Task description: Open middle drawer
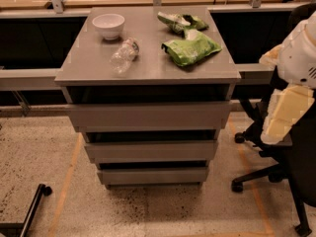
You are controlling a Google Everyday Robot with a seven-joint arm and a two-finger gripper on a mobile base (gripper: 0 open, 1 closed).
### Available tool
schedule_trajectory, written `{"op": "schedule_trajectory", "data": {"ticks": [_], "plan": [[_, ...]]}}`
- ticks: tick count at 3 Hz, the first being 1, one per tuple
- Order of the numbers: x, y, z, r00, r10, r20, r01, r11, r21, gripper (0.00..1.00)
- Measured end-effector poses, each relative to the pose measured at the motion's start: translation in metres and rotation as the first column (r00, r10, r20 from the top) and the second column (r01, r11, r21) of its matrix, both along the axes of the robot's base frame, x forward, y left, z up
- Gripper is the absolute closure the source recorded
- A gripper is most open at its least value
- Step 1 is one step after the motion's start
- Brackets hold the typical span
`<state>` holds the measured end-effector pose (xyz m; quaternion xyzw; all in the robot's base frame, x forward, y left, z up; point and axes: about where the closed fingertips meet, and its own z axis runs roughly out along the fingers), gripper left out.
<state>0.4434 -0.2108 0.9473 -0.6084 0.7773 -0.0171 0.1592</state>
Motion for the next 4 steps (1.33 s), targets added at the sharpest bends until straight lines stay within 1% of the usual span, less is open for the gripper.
{"op": "schedule_trajectory", "data": {"ticks": [1, 2, 3, 4], "plan": [[0.010, 0.007, -0.052, 0.9986, 0.044, -0.028, -0.041, 0.996, 0.085, 0.00], [0.014, 0.009, -0.058, 0.9983, 0.053, -0.024, -0.050, 0.994, 0.098, 0.00], [0.011, -0.003, -0.061, 0.9993, -0.009, -0.037, 0.012, 0.997, 0.080, 0.00], [0.019, 0.004, -0.087, 0.9984, -0.027, -0.050, 0.033, 0.993, 0.113, 0.00]]}}
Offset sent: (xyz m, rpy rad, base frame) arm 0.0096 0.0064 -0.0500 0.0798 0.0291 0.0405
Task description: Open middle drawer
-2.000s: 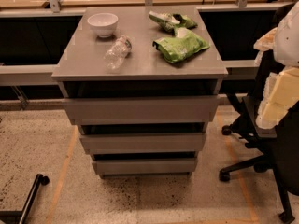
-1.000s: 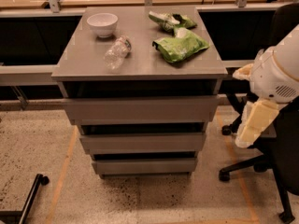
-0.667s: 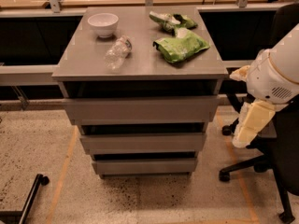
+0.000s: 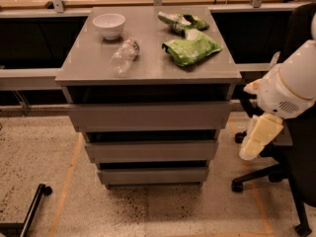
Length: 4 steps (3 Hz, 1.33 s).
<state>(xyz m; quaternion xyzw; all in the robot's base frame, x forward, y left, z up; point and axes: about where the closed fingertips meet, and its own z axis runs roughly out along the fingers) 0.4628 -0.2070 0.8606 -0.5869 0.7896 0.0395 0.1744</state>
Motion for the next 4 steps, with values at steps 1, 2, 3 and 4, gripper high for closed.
{"op": "schedule_trajectory", "data": {"ticks": [1, 2, 3, 4], "plan": [[0.045, 0.010, -0.072, 0.9999, -0.005, -0.014, 0.007, 0.996, 0.086, 0.00], [0.045, 0.009, -0.075, 0.9998, -0.006, -0.018, 0.008, 0.996, 0.087, 0.00], [0.033, 0.005, -0.083, 0.9990, -0.038, -0.026, 0.040, 0.995, 0.089, 0.00], [0.030, 0.003, -0.106, 0.9970, -0.075, -0.019, 0.077, 0.991, 0.105, 0.00]]}}
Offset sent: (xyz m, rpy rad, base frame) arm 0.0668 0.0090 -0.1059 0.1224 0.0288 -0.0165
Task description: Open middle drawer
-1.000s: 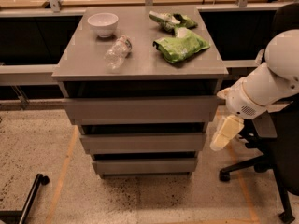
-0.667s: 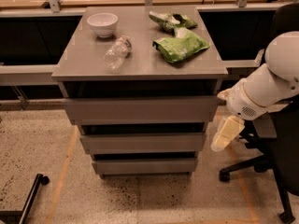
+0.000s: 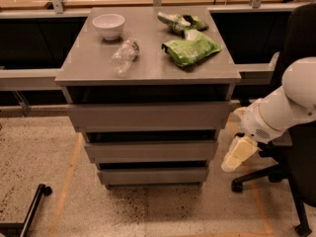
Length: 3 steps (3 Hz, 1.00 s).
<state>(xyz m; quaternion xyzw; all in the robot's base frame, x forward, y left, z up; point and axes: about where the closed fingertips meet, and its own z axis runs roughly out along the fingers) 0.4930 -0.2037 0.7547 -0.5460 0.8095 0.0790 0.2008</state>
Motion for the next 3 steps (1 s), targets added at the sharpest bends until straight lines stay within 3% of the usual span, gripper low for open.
{"op": "schedule_trajectory", "data": {"ticks": [3], "plan": [[0.028, 0.010, -0.068, 0.9978, 0.012, -0.065, -0.011, 1.000, 0.026, 0.00]]}}
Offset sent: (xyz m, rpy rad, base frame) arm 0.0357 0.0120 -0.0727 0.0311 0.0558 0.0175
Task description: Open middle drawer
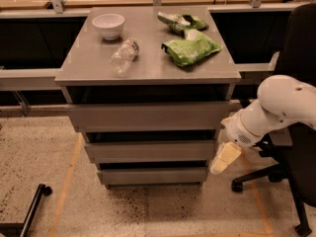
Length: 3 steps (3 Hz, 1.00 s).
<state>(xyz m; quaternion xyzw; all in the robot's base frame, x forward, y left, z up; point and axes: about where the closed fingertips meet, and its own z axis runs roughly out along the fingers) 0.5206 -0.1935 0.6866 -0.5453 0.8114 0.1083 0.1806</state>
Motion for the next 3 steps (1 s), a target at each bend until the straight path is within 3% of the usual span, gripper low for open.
{"op": "schedule_trajectory", "data": {"ticks": [1, 2, 3], "plan": [[0.017, 0.013, -0.038, 0.9986, 0.012, -0.051, -0.010, 0.999, 0.034, 0.00], [0.017, 0.013, -0.041, 0.9984, 0.013, -0.056, -0.011, 0.999, 0.036, 0.00], [0.016, 0.010, -0.049, 0.9979, -0.046, -0.045, 0.048, 0.998, 0.040, 0.00]]}}
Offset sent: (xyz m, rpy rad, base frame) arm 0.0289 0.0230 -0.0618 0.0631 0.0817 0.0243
